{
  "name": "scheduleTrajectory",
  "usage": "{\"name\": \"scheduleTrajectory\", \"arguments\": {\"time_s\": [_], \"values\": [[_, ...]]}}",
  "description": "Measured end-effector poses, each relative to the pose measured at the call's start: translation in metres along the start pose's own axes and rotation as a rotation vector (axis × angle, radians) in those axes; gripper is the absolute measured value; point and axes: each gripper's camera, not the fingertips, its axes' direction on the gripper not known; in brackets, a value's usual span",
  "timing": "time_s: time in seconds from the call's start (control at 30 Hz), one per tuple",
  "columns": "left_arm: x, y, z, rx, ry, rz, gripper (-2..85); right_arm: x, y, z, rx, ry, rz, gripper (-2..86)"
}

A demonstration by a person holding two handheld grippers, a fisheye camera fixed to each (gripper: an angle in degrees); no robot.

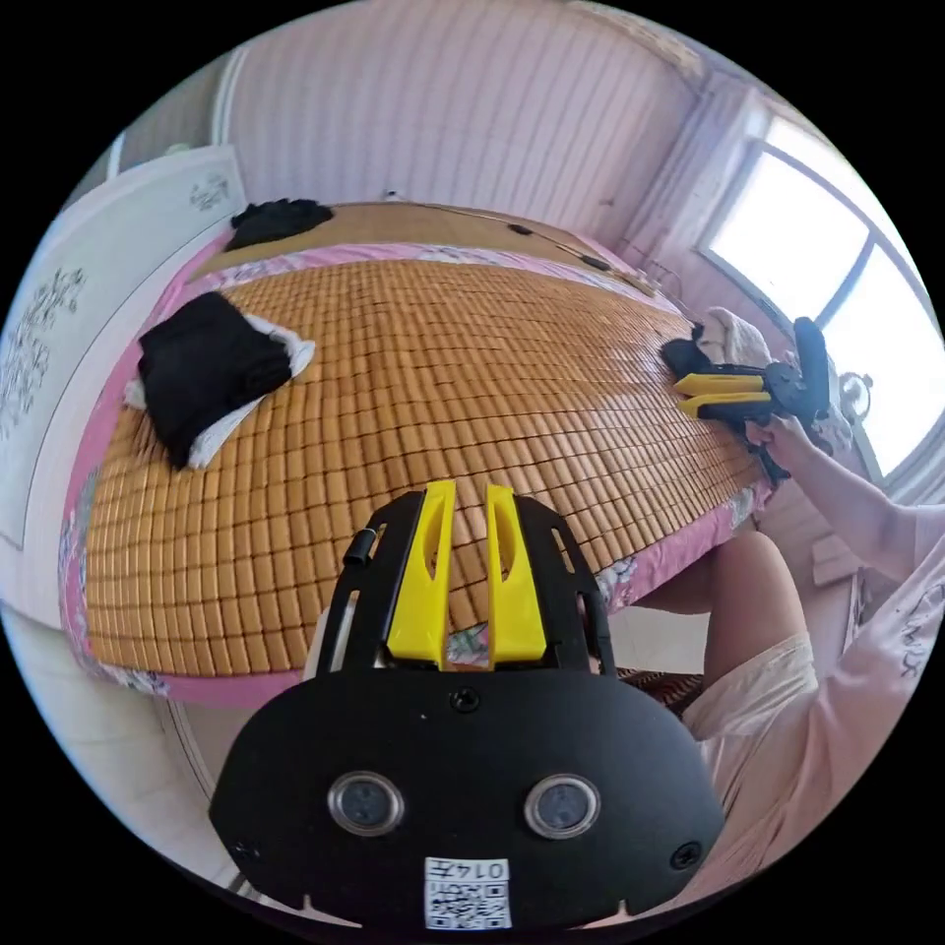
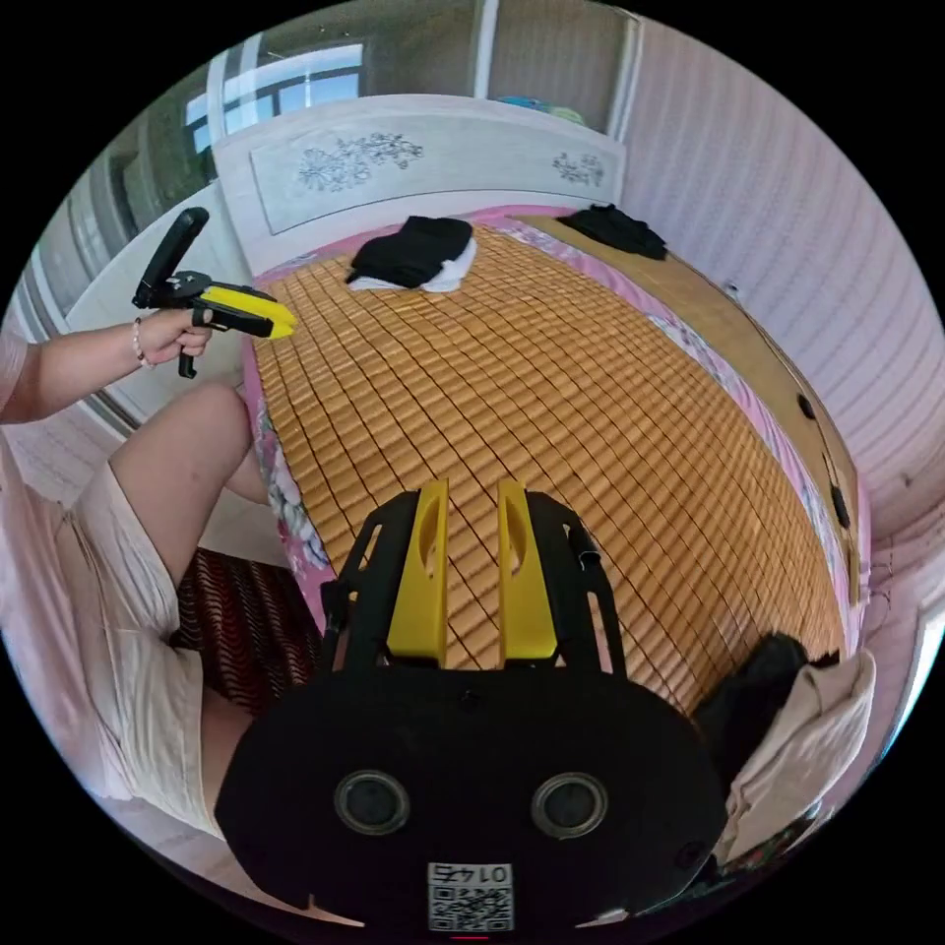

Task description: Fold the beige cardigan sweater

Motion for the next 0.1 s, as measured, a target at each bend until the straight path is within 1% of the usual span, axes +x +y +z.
{"name": "scheduleTrajectory", "arguments": {"time_s": [0.1], "values": [[-0.054,0.031,-0.017,0.03,-0.07,-0.098,5.8,-0.031,-0.078,0.022,0.032,-0.039,-0.108,7.8]]}}
